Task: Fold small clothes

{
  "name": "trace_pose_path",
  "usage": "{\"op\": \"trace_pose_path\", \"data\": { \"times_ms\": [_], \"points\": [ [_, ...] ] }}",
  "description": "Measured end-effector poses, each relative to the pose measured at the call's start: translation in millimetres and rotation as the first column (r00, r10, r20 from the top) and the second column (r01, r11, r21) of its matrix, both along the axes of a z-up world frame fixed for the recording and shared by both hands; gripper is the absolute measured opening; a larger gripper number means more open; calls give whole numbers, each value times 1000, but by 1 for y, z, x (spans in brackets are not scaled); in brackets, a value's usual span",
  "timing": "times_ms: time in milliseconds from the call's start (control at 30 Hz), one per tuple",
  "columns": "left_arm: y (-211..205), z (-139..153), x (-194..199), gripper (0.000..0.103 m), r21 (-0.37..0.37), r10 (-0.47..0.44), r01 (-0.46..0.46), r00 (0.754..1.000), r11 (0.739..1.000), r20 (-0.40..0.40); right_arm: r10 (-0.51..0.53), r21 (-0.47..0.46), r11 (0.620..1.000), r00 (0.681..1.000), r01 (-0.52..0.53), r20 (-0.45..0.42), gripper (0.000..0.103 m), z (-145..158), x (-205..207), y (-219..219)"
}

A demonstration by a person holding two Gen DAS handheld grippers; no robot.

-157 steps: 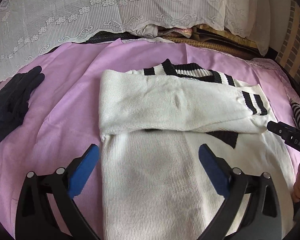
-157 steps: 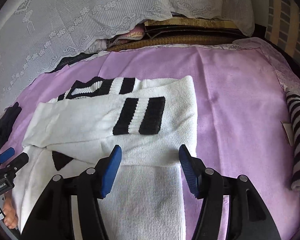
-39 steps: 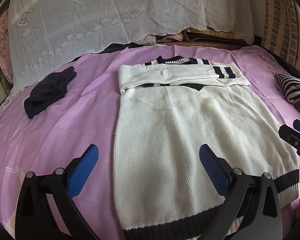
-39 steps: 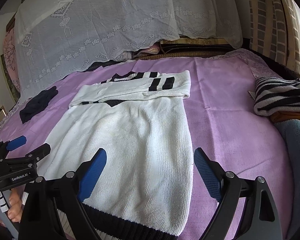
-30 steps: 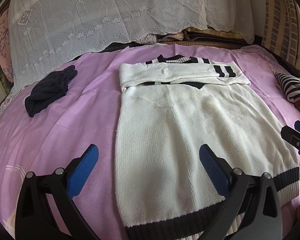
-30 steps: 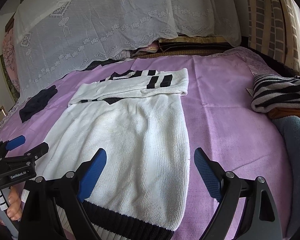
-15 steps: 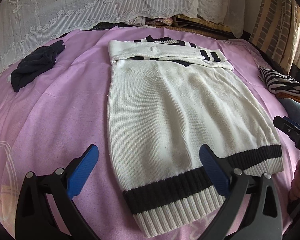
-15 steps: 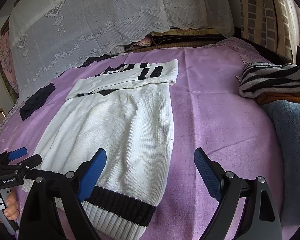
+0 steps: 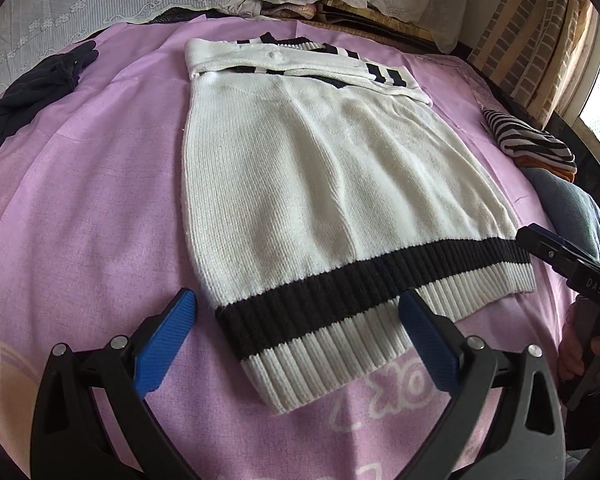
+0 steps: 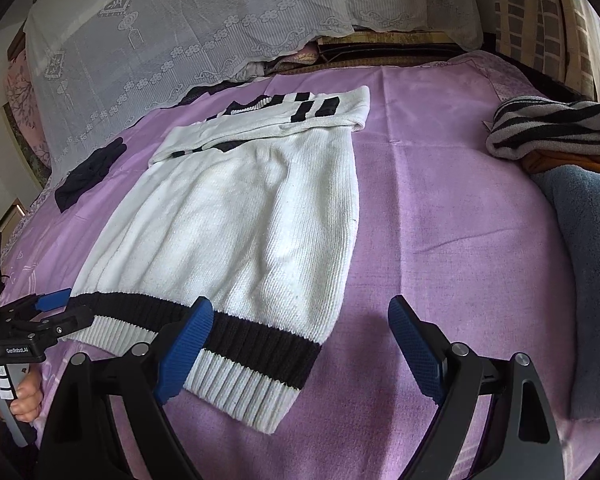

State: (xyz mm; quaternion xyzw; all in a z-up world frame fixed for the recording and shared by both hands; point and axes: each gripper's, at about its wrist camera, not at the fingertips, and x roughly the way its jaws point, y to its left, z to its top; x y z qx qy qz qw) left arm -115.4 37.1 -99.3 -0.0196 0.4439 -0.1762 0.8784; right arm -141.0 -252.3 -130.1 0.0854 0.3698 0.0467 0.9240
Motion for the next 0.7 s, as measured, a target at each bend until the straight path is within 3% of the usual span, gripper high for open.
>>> {"op": "trace_pose_path", "data": {
  "times_ms": [200, 500, 700],
  "points": [
    [-1, 0, -4, 98, -22, -52, 52, 999, 998, 2, 37, -9, 999, 999, -38, -32, 88, -6, -7, 8],
    [8, -3, -7, 98, -89, -92, 89, 995, 992, -34, 118, 34, 993, 990, -115, -72, 77, -10, -16, 11],
    [-2, -5, 0, 98, -52, -109, 107, 994, 993, -30, 105, 25, 994, 992, -103, -69, 76, -15, -8, 13]
  ]
}}
